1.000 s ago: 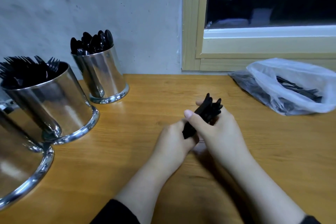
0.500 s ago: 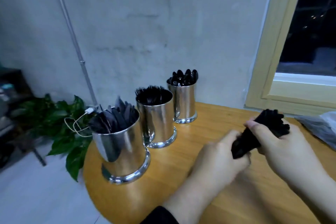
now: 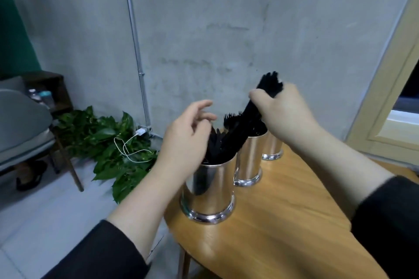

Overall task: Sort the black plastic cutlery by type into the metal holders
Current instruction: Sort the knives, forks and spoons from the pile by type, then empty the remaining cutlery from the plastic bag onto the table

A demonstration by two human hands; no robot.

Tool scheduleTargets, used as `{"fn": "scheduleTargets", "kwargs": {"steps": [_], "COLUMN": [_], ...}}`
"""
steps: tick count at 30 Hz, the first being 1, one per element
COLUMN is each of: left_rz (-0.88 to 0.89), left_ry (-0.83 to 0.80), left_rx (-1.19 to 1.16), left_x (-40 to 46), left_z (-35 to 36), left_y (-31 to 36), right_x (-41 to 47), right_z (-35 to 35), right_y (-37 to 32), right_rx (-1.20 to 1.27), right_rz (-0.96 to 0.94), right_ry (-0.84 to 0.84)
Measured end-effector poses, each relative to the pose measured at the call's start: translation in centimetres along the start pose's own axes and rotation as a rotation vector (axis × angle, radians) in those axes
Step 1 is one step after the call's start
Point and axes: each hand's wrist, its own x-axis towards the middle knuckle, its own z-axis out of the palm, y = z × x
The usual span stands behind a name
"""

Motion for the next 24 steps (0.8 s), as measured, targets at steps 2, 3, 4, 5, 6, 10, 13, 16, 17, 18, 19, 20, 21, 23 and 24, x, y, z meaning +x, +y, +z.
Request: {"fn": "scheduleTargets", "kwargs": {"steps": [2,3,4,5,6,10,13,16,17,18,19,20,21,23,24], "left_rz": [-0.050,-0.062,-0.072,-0.080,-0.093,-0.130,-0.126,-0.073,-0.048,-0.021,0.015,0.064,0.120,0.206,0.231], "left_ry": [-0.057,-0.104,-0.156,-0.207,-0.251,-0.321,-0.340,-0.332,-0.317,-0.292,-0.267,-0.247,-0.236,-0.240,-0.259], "left_rx": [0.076,0.120,0.157,0.190,0.214,0.247,0.275,0.353,0.384,0.401,0.399,0.387,0.375,0.344,0.324], "left_x": [0.6,0.7,0.8,0.8,0.7,0.6,0.7,1.1,1.1,1.1,1.0,0.8,0.5,-0.4,-1.1], "left_z": [-1.3,-1.6,-1.8,-1.7,-1.6,-1.4,-1.5,-0.9,-0.4,0.4,1.6,3.1,4.9,9.3,11.9], "left_y": [-1.0,-1.4,-1.7,-1.9,-2.1,-2.7,-2.6,-1.7,-1.1,-0.4,0.6,1.7,2.9,5.1,5.9], "right_x": [0.7,0.8,0.7,0.6,0.3,-0.8,-0.9,-1.4,-1.7,-2.2,-2.8,-3.7,-4.7,-6.8,-7.9], "right_z": [2.4,3.4,4.3,5.0,5.5,5.5,4.3,2.7,1.9,0.9,-0.2,-1.5,-3.0,-6.1,-7.9], "right_y": [0.1,0.4,1.0,1.6,2.3,4.0,4.6,5.6,6.1,6.5,7.2,7.9,8.8,11.5,13.5], "right_rx": [-0.100,-0.137,-0.176,-0.232,-0.289,-0.304,-0.221,-0.158,-0.148,-0.143,-0.143,-0.143,-0.155,-0.239,-0.293], "right_rz": [-0.003,0.006,0.027,0.041,0.048,0.039,-0.002,-0.035,-0.042,-0.043,-0.039,-0.029,-0.014,-0.004,-0.003], "right_ry": [-0.072,-0.118,-0.171,-0.218,-0.271,-0.297,-0.235,-0.167,-0.144,-0.125,-0.112,-0.107,-0.101,-0.068,-0.049]}}
